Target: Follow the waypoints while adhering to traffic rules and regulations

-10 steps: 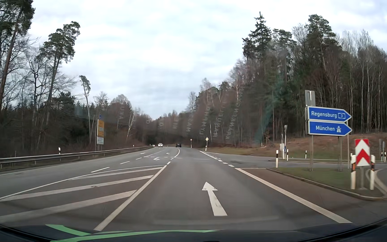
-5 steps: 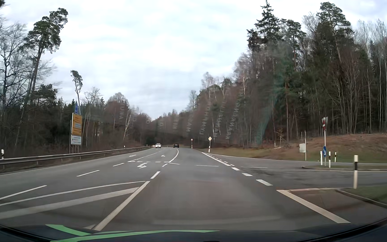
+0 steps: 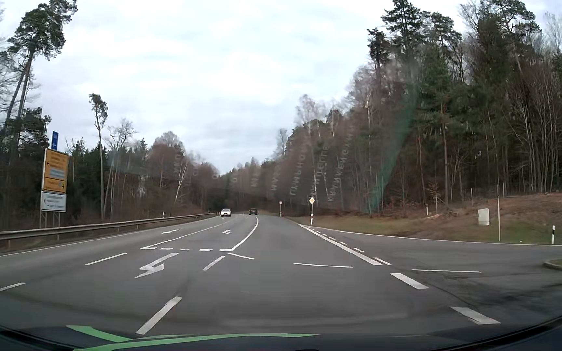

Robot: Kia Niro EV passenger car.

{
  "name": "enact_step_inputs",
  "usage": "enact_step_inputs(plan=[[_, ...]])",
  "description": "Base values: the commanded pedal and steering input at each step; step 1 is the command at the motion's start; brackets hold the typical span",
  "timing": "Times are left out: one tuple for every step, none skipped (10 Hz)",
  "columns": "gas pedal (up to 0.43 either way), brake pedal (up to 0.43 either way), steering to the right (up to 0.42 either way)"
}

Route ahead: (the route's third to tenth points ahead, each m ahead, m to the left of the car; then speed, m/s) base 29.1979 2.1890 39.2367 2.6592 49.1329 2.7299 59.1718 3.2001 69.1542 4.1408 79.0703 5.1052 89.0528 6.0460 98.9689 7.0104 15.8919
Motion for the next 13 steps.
enact_step_inputs(plan=[[0.22, 0.0, -0.004], [0.22, 0.0, -0.004], [0.22, 0.0, -0.004], [0.22, 0.0, -0.004], [0.22, 0.0, -0.004], [0.22, 0.0, -0.003], [0.24, 0.0, -0.003], [0.24, 0.0, -0.004], [0.24, 0.0, -0.003], [0.24, 0.0, -0.003], [0.24, 0.0, -0.003], [0.24, 0.0, -0.003], [0.24, 0.0, -0.003]])
